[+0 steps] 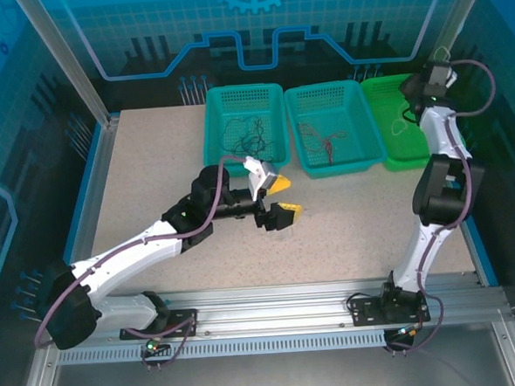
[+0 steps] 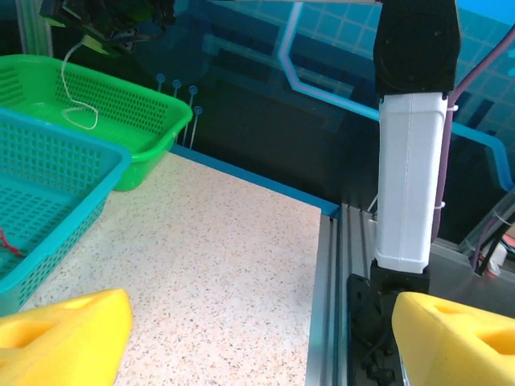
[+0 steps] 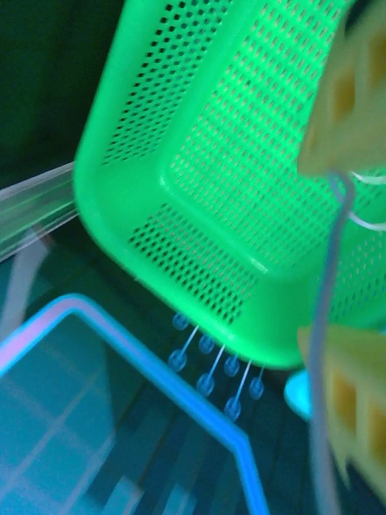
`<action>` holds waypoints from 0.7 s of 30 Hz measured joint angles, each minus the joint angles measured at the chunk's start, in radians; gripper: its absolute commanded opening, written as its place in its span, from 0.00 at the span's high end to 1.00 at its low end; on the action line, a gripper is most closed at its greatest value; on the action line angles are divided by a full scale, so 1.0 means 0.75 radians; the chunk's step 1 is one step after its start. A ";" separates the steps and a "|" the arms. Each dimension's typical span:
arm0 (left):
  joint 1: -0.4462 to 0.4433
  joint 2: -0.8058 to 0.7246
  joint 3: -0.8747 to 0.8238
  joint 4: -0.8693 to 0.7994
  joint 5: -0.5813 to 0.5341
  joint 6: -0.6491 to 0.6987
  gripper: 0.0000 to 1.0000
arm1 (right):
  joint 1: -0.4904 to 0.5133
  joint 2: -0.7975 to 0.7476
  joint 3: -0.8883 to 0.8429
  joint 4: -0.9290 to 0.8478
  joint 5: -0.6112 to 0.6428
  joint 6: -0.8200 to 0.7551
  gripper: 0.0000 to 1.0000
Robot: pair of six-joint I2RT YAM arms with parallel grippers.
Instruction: Untangle the cables
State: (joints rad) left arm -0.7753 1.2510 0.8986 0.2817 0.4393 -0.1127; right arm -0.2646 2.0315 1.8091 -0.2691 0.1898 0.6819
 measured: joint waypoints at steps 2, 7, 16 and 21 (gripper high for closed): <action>0.000 0.004 0.000 -0.015 -0.054 -0.030 0.15 | 0.030 0.010 -0.001 -0.098 0.027 -0.055 0.28; 0.000 0.009 0.001 -0.113 -0.222 -0.123 0.15 | 0.052 -0.063 -0.126 -0.196 0.021 -0.154 0.27; 0.017 0.029 -0.006 -0.309 -0.440 -0.332 0.14 | 0.038 -0.305 -0.216 -0.303 -0.093 -0.287 0.24; 0.018 0.077 -0.004 -0.373 -0.534 -0.440 0.14 | 0.041 -0.497 -0.370 -0.336 -0.225 -0.243 0.28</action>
State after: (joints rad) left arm -0.7620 1.3087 0.8959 0.0021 0.0391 -0.4427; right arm -0.2340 1.6585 1.5318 -0.5209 0.0212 0.4995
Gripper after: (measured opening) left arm 0.858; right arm 0.725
